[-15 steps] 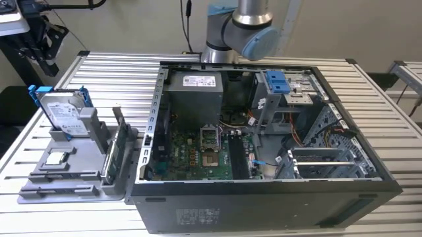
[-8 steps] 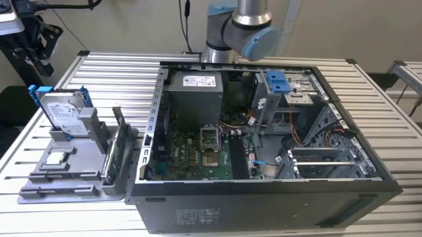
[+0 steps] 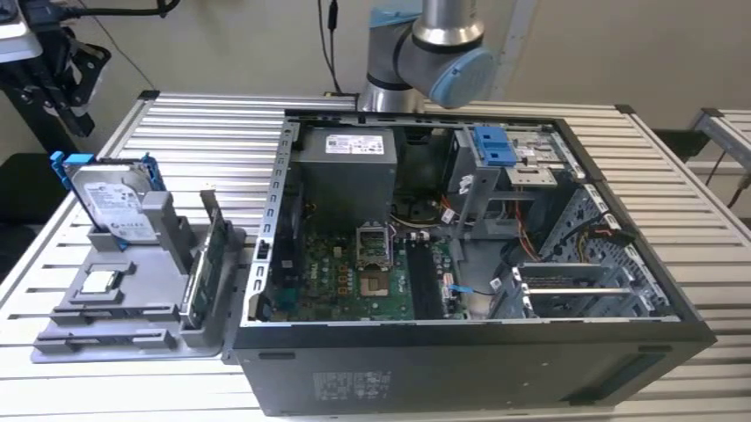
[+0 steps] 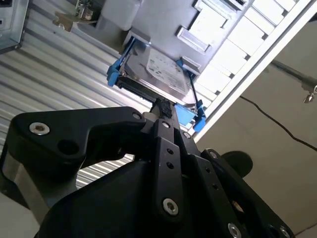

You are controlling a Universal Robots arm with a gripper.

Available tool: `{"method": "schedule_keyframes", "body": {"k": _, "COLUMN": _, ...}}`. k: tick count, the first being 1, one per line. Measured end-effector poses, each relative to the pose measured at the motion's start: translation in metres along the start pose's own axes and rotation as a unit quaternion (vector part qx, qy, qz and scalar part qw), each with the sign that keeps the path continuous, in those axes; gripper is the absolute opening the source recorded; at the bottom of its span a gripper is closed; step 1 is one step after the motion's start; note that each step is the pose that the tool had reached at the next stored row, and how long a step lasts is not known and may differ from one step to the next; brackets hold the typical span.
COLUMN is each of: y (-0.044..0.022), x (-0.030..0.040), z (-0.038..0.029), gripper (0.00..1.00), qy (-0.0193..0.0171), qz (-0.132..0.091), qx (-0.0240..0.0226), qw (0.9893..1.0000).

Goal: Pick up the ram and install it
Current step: 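Reach for the ram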

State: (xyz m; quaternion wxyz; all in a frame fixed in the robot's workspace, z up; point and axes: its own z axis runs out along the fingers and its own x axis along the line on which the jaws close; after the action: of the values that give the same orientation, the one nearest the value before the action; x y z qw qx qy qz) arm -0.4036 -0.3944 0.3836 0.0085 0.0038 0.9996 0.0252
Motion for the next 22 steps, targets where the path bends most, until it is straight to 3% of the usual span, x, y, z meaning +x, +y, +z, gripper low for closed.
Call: {"method": "schedule_keyframes", "body": {"k": 22, "y": -0.0333, "x": 0.0, "z": -0.0009, "gripper": 0.11, "qy": 0.0, "qz": 0.0, "qx": 0.0, "qw": 1.0}}
